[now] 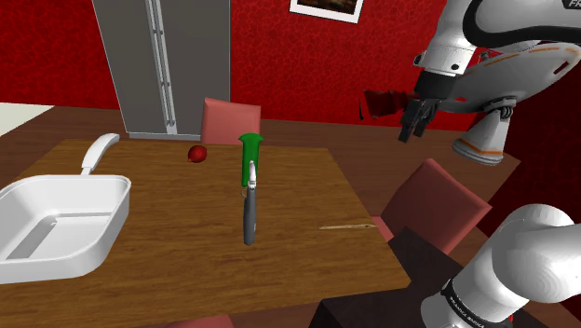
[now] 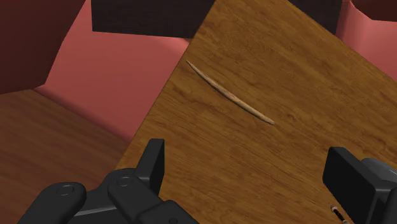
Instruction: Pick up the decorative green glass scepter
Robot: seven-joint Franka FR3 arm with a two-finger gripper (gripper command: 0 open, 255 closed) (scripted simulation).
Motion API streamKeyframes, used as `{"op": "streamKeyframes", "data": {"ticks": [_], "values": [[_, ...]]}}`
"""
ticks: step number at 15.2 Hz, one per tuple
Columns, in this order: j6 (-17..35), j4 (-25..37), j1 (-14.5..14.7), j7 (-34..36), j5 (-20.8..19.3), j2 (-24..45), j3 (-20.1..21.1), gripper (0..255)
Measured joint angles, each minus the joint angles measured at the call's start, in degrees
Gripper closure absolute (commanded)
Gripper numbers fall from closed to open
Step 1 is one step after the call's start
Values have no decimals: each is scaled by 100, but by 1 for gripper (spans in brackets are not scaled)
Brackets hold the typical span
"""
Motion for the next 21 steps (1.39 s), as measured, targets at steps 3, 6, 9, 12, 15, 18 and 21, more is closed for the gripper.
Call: {"op": "streamKeyframes", "data": {"ticks": [3, 6, 9, 12, 15, 18, 21], "values": [[236, -174, 29, 246, 76, -83, 200, 0], [848, -554, 72, 765, 195, -175, 616, 0], [1536, -921, 133, 1394, 328, -196, 1141, 0], [2248, -1120, 148, 2034, 389, -11, 1687, 0], [2939, -1284, 94, 2712, 364, 216, 2264, 0], [3603, -1226, -98, 3487, 196, 666, 2927, 0], [4200, -1117, -451, 4339, -157, 1141, 3635, 0]]}}
